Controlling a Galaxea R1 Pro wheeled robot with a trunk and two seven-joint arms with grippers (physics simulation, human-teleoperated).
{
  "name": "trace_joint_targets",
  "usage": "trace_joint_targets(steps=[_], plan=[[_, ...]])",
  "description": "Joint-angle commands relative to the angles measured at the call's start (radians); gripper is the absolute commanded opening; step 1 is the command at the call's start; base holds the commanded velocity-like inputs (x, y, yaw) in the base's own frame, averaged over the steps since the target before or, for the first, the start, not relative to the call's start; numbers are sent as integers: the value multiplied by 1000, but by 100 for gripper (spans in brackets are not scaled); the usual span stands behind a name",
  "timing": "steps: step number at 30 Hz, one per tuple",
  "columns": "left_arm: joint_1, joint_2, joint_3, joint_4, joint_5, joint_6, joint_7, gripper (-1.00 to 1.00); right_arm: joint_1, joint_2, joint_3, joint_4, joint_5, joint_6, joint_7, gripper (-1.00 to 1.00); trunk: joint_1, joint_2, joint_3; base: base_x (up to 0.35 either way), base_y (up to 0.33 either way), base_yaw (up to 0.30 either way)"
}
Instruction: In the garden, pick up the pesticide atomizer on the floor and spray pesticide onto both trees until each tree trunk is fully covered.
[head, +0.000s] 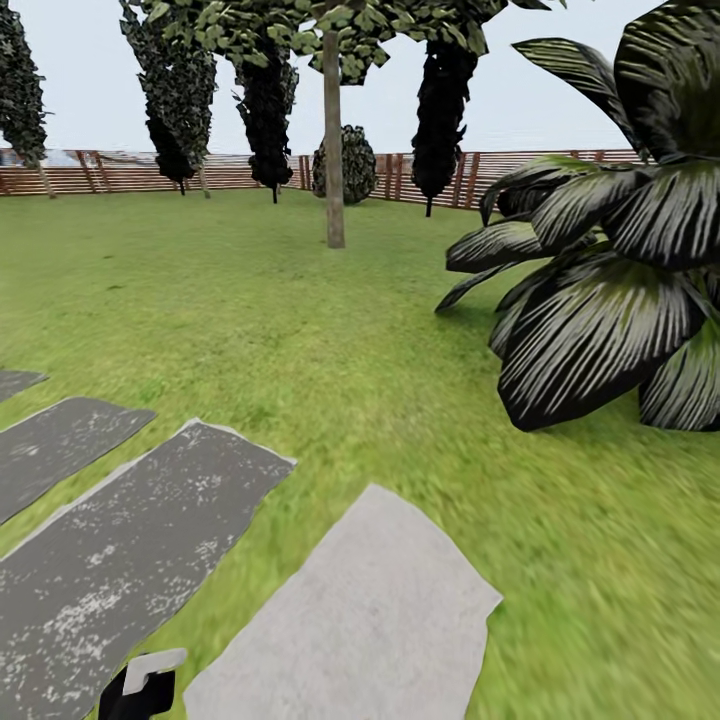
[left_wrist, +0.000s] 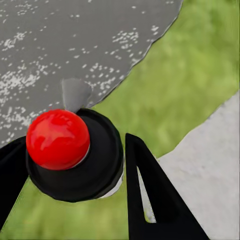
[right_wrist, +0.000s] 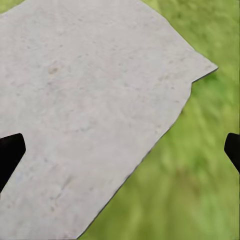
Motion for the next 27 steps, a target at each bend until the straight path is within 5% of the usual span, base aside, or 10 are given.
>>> trace_joint_targets(steps=[1, 27], plan=[[-1, 0, -1, 1, 6, -4, 0, -100, -1, 0, -6, 1, 11, -2, -7, 100, 0, 0, -1, 322, 94, 0], [0, 2, 0, 1, 6, -4, 3, -100, -1, 0, -6, 1, 11, -2, -7, 100, 0, 0, -1, 322, 93, 0]])
